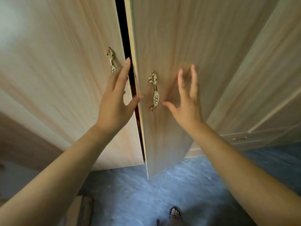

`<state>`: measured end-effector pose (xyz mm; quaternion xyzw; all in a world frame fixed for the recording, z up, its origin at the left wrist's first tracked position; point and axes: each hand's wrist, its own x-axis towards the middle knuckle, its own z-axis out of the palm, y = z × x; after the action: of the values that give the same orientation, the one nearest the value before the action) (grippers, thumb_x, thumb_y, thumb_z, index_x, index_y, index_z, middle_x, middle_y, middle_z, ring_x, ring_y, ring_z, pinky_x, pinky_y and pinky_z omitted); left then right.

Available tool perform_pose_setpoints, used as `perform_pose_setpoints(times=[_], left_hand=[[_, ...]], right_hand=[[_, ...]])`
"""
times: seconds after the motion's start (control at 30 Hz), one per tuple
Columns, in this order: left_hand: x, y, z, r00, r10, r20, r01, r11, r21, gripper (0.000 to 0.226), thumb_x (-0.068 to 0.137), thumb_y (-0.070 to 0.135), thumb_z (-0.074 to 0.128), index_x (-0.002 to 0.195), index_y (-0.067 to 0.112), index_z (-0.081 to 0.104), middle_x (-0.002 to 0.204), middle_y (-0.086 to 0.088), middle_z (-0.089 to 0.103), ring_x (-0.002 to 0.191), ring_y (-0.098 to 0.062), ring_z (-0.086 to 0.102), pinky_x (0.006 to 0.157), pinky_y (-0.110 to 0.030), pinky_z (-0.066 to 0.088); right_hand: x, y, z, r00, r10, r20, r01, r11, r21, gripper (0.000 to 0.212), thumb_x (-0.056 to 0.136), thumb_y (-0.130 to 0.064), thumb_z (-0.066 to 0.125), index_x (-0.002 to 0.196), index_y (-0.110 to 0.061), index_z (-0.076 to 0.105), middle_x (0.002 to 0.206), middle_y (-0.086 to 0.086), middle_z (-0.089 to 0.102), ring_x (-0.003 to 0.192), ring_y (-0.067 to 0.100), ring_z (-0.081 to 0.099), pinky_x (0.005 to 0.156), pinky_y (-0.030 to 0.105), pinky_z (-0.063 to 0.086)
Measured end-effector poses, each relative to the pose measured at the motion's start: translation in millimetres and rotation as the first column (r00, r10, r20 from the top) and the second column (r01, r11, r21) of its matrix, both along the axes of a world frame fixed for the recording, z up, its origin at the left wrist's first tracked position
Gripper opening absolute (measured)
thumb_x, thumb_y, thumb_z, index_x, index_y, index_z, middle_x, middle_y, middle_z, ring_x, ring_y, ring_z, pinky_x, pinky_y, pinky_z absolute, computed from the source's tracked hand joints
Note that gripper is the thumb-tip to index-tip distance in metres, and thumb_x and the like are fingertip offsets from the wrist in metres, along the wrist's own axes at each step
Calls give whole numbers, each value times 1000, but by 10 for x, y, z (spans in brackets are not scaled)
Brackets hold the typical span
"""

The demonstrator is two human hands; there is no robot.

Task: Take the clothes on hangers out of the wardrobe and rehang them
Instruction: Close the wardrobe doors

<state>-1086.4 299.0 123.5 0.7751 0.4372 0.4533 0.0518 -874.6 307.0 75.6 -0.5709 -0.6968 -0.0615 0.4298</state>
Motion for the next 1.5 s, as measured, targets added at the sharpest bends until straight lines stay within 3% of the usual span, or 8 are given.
perform_pose_setpoints(times=[0.1, 0.23, 0.37, 0.53, 0.8, 1.0, 1.37, 1.5], left_hand=[[2, 118, 39, 981, 150, -120, -120, 967, 226, 73, 86, 24, 69, 144, 4, 28, 146, -23, 29, 137, -29, 28, 110, -38, 32], [266, 282, 100, 925, 310, -221, -192, 881, 432, 70, 87, 36, 65, 138, -2, 37, 144, -27, 18, 137, -42, 22, 114, -46, 22], [460, 550, 68, 805, 491, -333, -291, 817, 498, 74, 87, 50, 60, 143, 8, 36, 147, -25, 22, 136, -46, 14, 115, -52, 17], [517, 766, -76, 690, 631, -356, -394, 739, 546, 78, 92, 57, 47, 148, 10, 20, 149, -25, 24, 144, -35, 2, 116, -47, 4], [556, 1104, -37, 672, 620, -405, -386, 760, 523, 83, 91, 55, 50, 145, 0, 21, 146, -35, 24, 139, -44, 19, 114, -49, 23], [524, 1298, -17, 662, 627, -409, -371, 749, 549, 87, 87, 56, 57, 143, -2, 25, 144, -37, 26, 137, -44, 19, 116, -41, 12], [494, 1325, -21, 746, 505, -434, -304, 839, 452, 87, 90, 58, 48, 148, 4, 13, 150, -32, 15, 141, -43, 12, 117, -43, 4], [491, 1080, 57, 822, 327, -466, -187, 929, 320, 85, 88, 66, 37, 151, 16, 10, 155, -23, 6, 144, -39, 2, 113, -49, -8]], right_hand=[[47, 208, -75, 998, -13, 54, 10, 997, 71, 92, 71, -41, 75, 143, -15, 24, 150, 24, 12, 139, 39, 14, 114, 45, 20], [54, 412, -119, 997, -4, 74, -5, 992, 125, 87, 74, -45, 73, 142, -19, 26, 148, 15, 8, 138, 39, 13, 114, 46, 19], [183, 548, -112, 986, 28, 164, -49, 991, 124, 83, 74, -29, 76, 142, -23, 29, 150, 11, 8, 139, 33, 11, 108, 55, 27], [438, 738, -58, 958, -29, 286, -13, 990, 143, 94, 66, -38, 80, 143, -29, 26, 151, 8, 10, 140, 27, 14, 108, 58, 14], [318, 1013, -119, 954, -116, 275, 59, 976, 209, 101, 59, -35, 83, 142, -31, 26, 150, 5, 14, 140, 23, 13, 107, 58, 12], [300, 1158, -168, 938, -180, 295, 122, 971, 207, 101, 61, -40, 79, 144, -33, 22, 152, 2, 5, 144, 15, -6, 109, 55, 4], [181, 921, 14, 936, -204, 287, 193, 979, 64, 97, 64, -38, 80, 144, -24, 27, 154, 10, 14, 140, 26, 17, 105, 57, 29], [116, 508, 29, 925, -322, 202, 334, 942, -28, 79, 79, -48, 64, 144, -19, 28, 152, 11, 26, 135, 32, 33, 97, 56, 40]])
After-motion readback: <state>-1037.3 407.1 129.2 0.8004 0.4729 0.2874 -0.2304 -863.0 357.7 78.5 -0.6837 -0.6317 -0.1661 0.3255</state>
